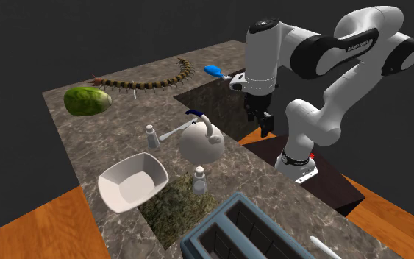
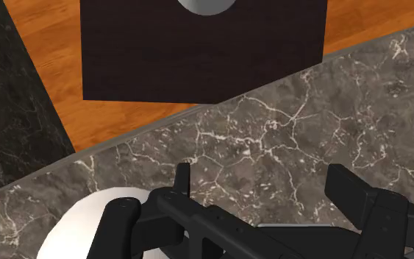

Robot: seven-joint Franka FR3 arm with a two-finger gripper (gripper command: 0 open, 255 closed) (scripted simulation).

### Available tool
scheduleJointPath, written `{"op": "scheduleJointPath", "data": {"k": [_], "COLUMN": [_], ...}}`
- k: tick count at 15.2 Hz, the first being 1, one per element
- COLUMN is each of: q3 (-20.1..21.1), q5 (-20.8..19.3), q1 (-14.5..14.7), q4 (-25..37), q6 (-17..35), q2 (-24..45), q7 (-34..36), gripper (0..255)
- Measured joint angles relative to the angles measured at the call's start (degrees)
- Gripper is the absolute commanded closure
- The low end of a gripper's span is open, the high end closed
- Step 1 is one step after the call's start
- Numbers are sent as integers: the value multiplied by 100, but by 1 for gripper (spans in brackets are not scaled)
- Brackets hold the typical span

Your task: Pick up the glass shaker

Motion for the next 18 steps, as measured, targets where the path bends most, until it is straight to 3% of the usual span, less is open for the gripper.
{"op": "scheduleJointPath", "data": {"k": [3, 10, 18], "q3": [80, 382, 810], "q5": [49, 124, -51], "q1": [17, 13, -61], "q4": [-17, -38, 459], "q6": [290, 1932, 3633], "q2": [143, 980, 2238], "q7": [80, 369, 889], "gripper": [0, 0, 0]}}
